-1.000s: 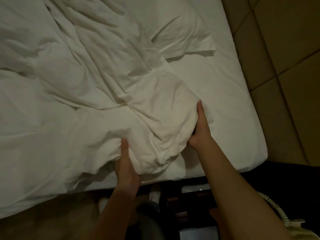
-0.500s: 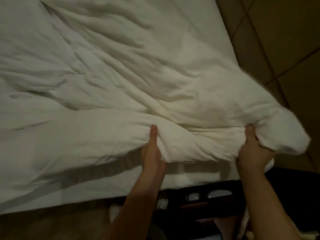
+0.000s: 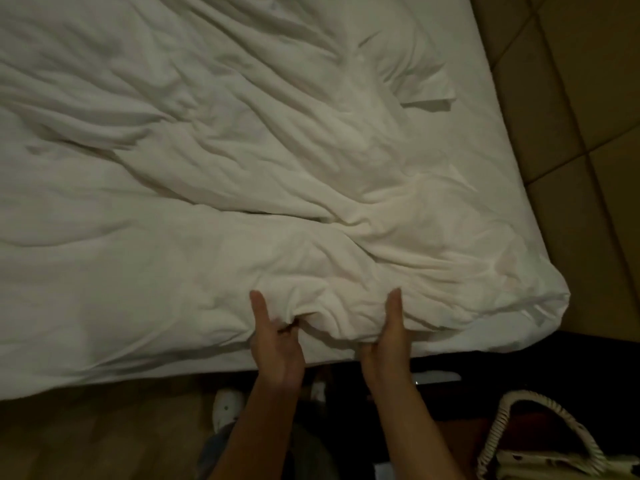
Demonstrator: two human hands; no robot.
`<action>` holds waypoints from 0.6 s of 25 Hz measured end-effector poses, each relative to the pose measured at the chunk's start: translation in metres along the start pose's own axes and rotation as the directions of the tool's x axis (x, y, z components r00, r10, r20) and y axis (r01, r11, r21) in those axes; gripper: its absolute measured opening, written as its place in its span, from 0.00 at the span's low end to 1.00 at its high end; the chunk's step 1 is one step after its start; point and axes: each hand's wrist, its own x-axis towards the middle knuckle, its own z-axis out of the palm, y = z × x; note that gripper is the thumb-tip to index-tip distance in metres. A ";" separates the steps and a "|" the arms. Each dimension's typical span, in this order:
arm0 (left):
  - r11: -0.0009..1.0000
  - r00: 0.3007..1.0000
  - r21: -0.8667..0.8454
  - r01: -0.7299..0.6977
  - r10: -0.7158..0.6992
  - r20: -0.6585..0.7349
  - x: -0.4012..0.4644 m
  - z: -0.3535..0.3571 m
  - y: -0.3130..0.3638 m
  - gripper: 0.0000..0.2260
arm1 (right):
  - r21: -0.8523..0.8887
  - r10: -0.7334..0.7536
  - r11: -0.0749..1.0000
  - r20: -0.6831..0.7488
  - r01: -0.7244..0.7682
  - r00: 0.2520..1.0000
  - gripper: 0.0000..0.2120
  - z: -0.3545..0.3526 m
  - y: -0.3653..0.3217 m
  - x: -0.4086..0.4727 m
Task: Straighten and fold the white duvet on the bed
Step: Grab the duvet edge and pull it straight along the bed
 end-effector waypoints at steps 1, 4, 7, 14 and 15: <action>1.000 1.000 -0.008 -0.024 0.024 0.016 0.007 -0.006 0.013 0.43 | -0.030 0.011 0.999 0.011 -0.011 1.000 0.43 0.014 0.011 -0.004; 0.999 0.999 0.040 -0.035 0.035 -0.005 0.017 -0.001 0.026 0.35 | -0.097 -0.192 0.978 -0.088 0.184 0.977 0.40 0.022 0.009 0.008; 0.993 0.968 0.101 0.069 -0.042 -0.248 0.011 -0.006 -0.002 0.28 | -0.237 -0.360 0.920 -0.188 0.313 0.914 0.33 0.004 0.008 0.018; 0.997 0.990 -0.081 -0.020 0.009 -0.140 0.019 -0.075 0.040 0.45 | -0.051 -0.127 0.992 -0.340 0.116 0.932 0.39 0.008 0.048 -0.014; 0.988 0.985 -0.126 -0.085 0.065 -0.160 0.024 -0.094 0.058 0.45 | 0.006 -0.099 0.995 -0.254 0.104 0.962 0.40 0.017 0.061 -0.030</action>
